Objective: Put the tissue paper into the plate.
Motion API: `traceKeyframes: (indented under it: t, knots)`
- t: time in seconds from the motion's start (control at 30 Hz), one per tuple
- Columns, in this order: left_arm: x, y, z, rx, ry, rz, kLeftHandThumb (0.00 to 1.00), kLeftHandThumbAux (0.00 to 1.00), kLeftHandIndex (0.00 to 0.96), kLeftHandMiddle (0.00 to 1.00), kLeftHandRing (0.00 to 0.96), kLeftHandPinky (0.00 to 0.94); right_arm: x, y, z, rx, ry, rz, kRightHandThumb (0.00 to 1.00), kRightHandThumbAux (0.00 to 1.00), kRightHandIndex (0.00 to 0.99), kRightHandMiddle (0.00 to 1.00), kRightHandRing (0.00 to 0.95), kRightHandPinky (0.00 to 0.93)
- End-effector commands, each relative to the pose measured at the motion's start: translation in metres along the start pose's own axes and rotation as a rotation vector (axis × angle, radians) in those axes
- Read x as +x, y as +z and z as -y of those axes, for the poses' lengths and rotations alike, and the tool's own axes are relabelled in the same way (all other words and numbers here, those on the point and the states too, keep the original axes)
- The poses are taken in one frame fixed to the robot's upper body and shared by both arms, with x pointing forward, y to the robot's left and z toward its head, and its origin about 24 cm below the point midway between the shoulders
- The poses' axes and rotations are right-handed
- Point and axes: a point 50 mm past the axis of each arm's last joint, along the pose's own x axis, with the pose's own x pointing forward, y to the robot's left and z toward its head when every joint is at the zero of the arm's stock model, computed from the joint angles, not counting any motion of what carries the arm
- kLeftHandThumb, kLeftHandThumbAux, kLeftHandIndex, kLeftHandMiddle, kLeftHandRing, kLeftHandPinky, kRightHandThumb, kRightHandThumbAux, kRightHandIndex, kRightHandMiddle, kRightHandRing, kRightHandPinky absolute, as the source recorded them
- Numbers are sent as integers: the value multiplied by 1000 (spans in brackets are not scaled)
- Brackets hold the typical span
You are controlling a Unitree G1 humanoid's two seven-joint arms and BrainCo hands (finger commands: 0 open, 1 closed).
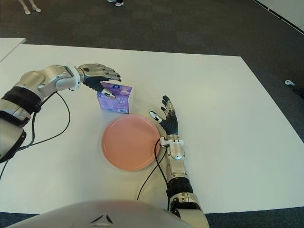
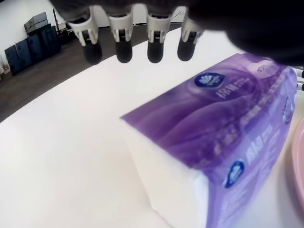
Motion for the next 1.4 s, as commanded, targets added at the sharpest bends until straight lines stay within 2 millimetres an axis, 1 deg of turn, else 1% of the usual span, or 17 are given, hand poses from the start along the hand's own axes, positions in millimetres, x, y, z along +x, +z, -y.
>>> traceKeyframes:
  t: [0.03,0.2,0.47,0.77,1.17,1.4]
  knots:
    - [-3,1,11,-26,-38,11,557,60,0,0,0,0,-29,-30,0,42,-34,-162,103,673,14,11,0,31]
    - [-4,2,13,-34,-33,21,558,61,0,0,0,0,-29,-30,0,44,-36,-161,99,671,15,14,1,34]
    - [-4,7,28,-52,-31,48,549,57,0,0,0,0,-29,-30,1,49,-49,-159,98,670,15,18,3,34]
    - [0,13,38,-52,-25,73,541,46,0,0,0,0,-31,-30,2,55,-59,-163,99,664,18,20,5,34]
    - [5,20,48,-7,-17,78,535,25,0,0,0,0,-33,-31,2,49,-62,-159,100,654,14,19,0,24]
    - [11,21,59,52,4,28,532,19,0,0,0,0,-34,-30,2,59,-66,-152,103,659,17,19,0,24]
